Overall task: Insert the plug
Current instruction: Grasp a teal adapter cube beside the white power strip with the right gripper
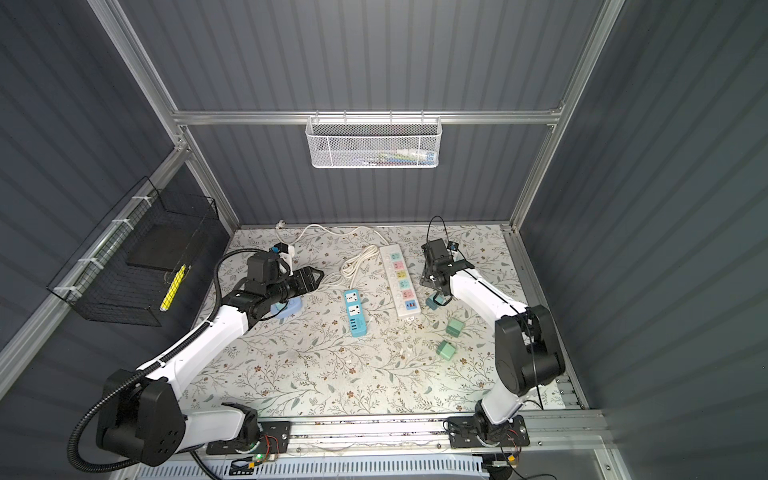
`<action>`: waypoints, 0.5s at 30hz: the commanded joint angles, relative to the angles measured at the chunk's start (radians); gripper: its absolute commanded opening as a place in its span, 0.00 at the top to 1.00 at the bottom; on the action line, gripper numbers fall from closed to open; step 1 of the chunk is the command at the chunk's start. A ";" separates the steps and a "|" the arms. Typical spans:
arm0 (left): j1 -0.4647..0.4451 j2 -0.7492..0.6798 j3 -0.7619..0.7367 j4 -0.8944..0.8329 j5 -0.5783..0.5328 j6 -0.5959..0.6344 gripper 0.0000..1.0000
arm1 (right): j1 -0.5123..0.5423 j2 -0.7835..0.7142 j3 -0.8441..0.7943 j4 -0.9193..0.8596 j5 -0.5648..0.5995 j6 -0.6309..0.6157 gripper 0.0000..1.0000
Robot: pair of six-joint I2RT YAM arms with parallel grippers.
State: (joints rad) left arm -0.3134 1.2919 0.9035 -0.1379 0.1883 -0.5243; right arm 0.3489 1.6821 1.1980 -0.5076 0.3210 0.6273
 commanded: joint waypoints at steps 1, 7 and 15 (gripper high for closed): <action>-0.004 -0.058 -0.031 -0.049 0.000 -0.001 0.26 | -0.001 0.071 0.051 -0.044 -0.037 0.046 0.16; -0.004 -0.123 -0.084 -0.074 -0.037 0.004 0.24 | -0.025 0.157 0.050 -0.029 -0.080 0.100 0.16; -0.004 -0.121 -0.110 -0.063 -0.031 0.001 0.24 | -0.028 0.195 0.046 -0.035 -0.106 0.134 0.22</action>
State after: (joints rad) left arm -0.3134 1.1706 0.7994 -0.1905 0.1577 -0.5243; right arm 0.3229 1.8683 1.2366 -0.5232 0.2291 0.7284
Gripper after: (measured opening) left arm 0.763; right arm 0.788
